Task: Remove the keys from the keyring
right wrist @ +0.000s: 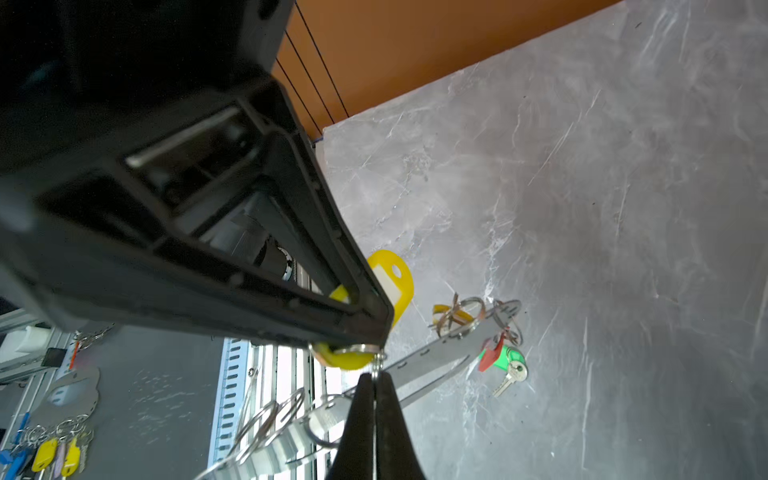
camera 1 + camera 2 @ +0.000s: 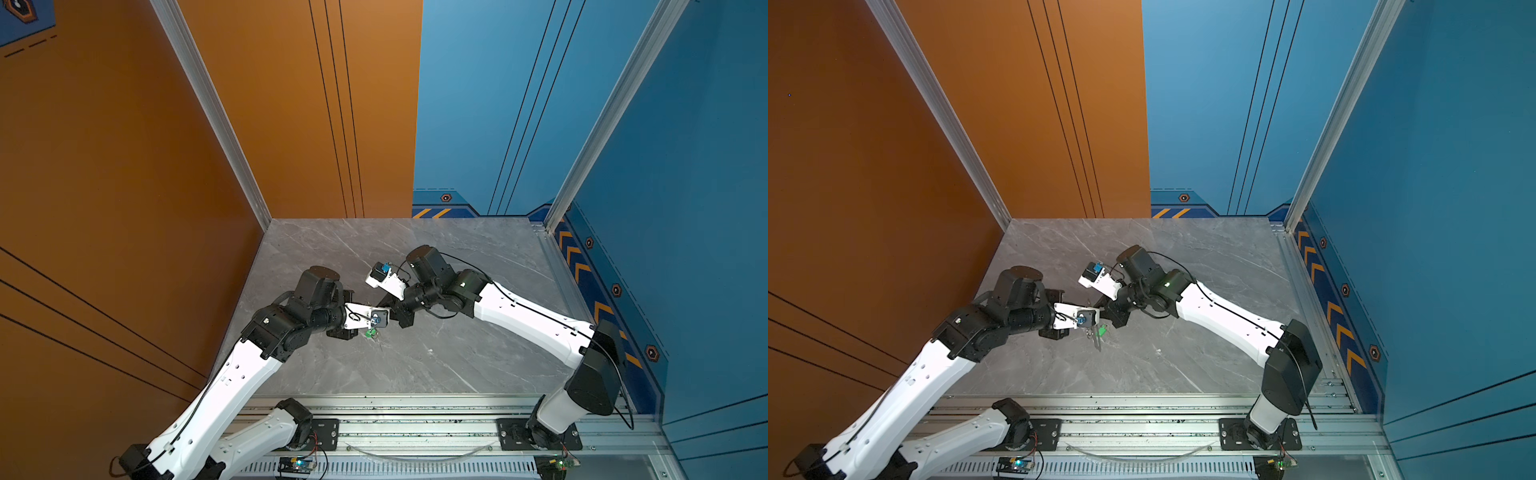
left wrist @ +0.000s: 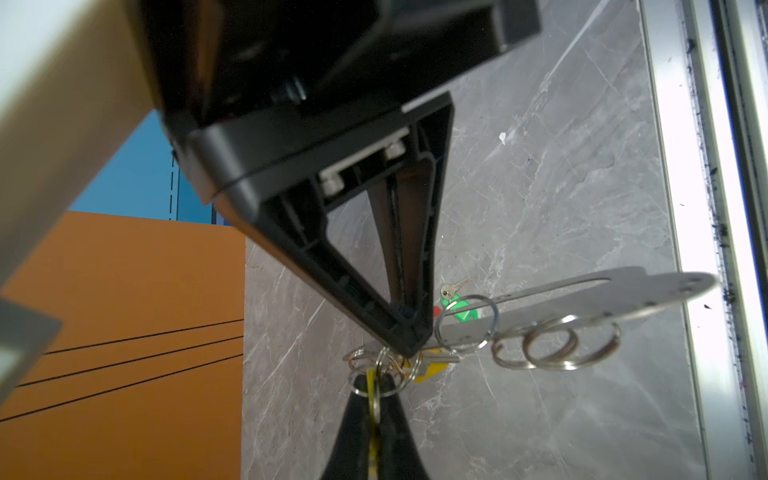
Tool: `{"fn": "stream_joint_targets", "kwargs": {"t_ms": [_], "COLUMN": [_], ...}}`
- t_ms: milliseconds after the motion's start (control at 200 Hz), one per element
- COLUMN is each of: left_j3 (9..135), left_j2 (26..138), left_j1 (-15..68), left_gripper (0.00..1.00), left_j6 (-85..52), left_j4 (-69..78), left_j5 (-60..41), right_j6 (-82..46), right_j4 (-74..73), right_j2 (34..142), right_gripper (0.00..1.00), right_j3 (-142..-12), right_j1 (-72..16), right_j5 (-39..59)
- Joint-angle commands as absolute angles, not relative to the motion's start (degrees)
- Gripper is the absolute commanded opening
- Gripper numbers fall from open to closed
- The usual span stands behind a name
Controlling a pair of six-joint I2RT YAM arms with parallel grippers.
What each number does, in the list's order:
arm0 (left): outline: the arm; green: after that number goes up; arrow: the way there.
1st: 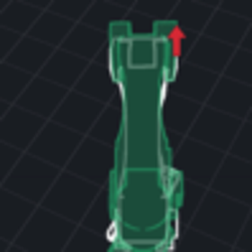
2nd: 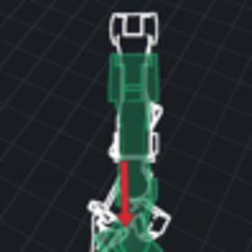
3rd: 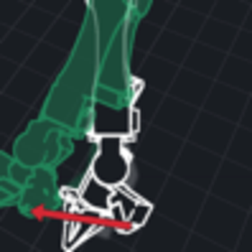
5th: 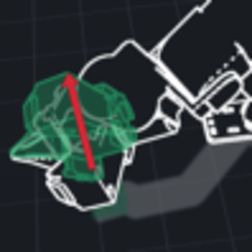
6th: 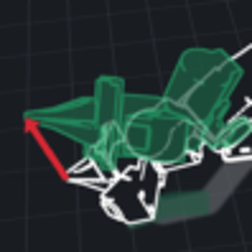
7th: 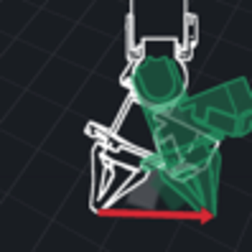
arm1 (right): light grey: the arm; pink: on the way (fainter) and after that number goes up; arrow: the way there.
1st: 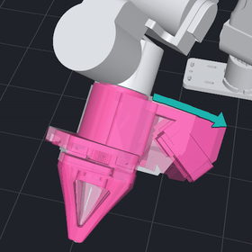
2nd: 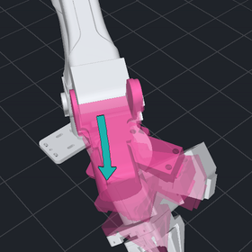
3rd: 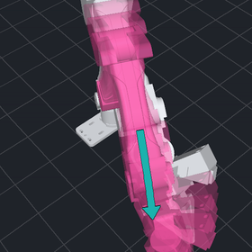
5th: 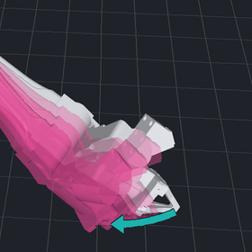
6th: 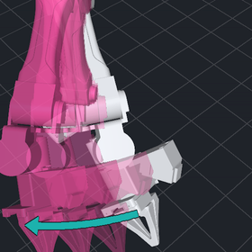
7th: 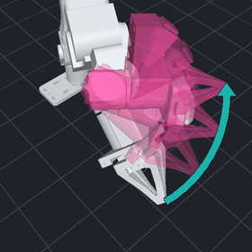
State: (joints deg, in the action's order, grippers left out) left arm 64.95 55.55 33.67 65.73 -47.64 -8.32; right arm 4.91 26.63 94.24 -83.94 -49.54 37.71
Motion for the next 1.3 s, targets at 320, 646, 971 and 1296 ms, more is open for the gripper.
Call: {"fn": "stream_joint_targets", "kwargs": {"t_ms": [320, 646, 971, 1296], "left_j3": [64.4, 65.0, 65.3, 65.6], "left_j2": [59.1, 57.6, 56.0, 55.9], "left_j1": [41.1, 36.4, 31.9, 29.1], "left_gripper": [0.0, 0.0, 0.0, 0.0], "left_j6": [69.3, 64.5, 63.0, 60.3], "left_j4": [-51.5, -51.6, -51.7, -51.6], "left_j5": [-6.9, -10.7, -14.1, -16.8], "right_j6": [-1.7, -2.0, -0.9, -0.5], "right_j4": [26.3, 21.2, 20.6, -0.3], "right_j2": [96.5, 91.1, 87.8, 80.2], "right_gripper": [0.03, 0.21, 0.31, 0.35], "right_j3": [-87.1, -79.7, -76.9, -61.6], "right_j1": [-48.4, -47.7, -47.2, -50.3], "right_j5": [39.3, 36.7, 36.1, 28.5]}}
